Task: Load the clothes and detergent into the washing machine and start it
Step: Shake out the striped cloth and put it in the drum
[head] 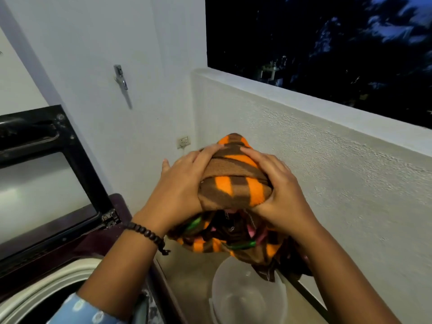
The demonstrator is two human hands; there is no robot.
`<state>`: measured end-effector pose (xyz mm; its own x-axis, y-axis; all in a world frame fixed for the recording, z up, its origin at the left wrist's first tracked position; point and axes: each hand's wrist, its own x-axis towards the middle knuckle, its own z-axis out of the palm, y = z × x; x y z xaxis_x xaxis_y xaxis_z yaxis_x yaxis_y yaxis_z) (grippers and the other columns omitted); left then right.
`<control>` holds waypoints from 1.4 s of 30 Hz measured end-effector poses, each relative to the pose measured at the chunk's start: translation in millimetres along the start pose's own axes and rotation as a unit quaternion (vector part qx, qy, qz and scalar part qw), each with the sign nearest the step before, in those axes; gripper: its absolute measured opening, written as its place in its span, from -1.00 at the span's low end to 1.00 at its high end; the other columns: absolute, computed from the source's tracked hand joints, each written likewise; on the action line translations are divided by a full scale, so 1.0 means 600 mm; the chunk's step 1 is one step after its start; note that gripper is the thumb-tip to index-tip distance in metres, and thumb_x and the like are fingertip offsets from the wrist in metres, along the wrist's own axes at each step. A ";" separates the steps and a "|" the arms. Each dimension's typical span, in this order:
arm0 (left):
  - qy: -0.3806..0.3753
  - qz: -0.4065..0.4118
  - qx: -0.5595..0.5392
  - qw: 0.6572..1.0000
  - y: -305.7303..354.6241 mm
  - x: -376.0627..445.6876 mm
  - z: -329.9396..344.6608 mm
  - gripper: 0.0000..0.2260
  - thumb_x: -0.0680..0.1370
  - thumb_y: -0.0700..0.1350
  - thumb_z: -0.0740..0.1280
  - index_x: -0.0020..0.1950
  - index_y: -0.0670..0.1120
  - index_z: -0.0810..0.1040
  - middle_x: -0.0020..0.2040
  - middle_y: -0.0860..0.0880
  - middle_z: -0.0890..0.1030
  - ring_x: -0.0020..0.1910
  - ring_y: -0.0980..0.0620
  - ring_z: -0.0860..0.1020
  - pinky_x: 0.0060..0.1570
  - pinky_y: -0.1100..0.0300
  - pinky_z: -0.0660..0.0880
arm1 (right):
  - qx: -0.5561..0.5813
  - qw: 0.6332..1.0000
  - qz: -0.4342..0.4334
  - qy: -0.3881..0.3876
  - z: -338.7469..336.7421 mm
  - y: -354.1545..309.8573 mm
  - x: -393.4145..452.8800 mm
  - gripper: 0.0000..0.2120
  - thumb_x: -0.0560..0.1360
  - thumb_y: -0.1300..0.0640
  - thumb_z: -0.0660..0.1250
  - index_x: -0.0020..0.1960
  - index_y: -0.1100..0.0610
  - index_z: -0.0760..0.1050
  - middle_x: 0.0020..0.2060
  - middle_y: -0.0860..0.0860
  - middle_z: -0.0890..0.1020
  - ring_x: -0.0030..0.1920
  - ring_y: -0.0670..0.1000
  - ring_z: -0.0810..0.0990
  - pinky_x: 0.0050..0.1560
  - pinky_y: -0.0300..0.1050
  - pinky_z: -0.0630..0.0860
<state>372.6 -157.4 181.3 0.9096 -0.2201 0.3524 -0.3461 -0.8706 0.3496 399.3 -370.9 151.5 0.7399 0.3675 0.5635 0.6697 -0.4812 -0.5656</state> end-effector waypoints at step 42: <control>0.050 -0.061 -0.111 0.991 0.020 -0.059 0.022 0.23 0.05 0.52 0.38 0.42 0.37 -0.44 0.53 0.22 -0.37 0.50 0.05 -0.42 0.42 -0.30 -0.27 | -0.024 0.997 -0.009 0.073 -0.051 0.014 0.000 -0.40 0.40 -0.01 0.45 0.41 -0.04 0.40 0.20 -0.05 0.56 0.18 -0.02 0.54 0.15 0.09 0.51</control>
<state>339.4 -166.0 161.8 0.9245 -0.0640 0.3757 -0.2864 -0.7669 0.5743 403.2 -399.2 165.1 0.7081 0.2582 0.6572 0.6765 -0.5145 -0.5269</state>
